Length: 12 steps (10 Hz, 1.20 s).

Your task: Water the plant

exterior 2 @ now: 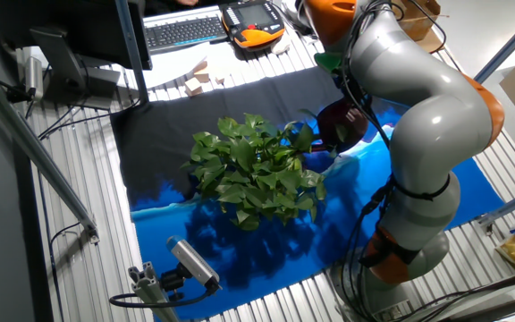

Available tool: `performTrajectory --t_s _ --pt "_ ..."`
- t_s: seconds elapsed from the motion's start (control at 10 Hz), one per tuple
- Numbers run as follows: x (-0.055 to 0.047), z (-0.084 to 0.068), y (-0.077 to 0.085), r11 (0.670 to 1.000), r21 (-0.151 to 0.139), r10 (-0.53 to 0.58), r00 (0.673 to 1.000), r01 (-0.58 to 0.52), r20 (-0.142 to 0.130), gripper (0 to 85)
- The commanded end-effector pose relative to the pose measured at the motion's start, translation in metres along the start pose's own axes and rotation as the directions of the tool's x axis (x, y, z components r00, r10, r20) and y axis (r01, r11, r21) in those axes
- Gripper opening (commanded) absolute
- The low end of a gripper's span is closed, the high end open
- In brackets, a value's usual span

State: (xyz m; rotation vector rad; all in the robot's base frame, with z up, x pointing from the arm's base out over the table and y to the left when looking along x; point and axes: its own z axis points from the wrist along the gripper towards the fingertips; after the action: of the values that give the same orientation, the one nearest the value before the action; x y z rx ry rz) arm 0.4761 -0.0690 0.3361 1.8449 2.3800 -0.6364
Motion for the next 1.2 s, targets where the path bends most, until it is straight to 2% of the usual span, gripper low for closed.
performTrajectory --t_s 0.0,0.2,0.9,1.0,1.1 --pt "0.0007 -0.0002 -0.0001 1.000 0.000 0.000 1.000 0.000 0.000 0.0" --pt "0.0012 -0.0005 0.0002 1.000 0.011 0.004 1.000 -0.004 0.008 0.0" --pt "0.0007 -0.0001 0.0002 1.000 0.008 0.005 1.000 -0.005 0.002 0.0" --pt "0.0005 -0.0001 0.0001 1.000 0.007 0.003 1.000 -0.003 0.003 0.0" --pt "0.0000 0.0001 0.0001 1.000 -0.009 -0.012 1.000 0.012 -0.004 0.0"
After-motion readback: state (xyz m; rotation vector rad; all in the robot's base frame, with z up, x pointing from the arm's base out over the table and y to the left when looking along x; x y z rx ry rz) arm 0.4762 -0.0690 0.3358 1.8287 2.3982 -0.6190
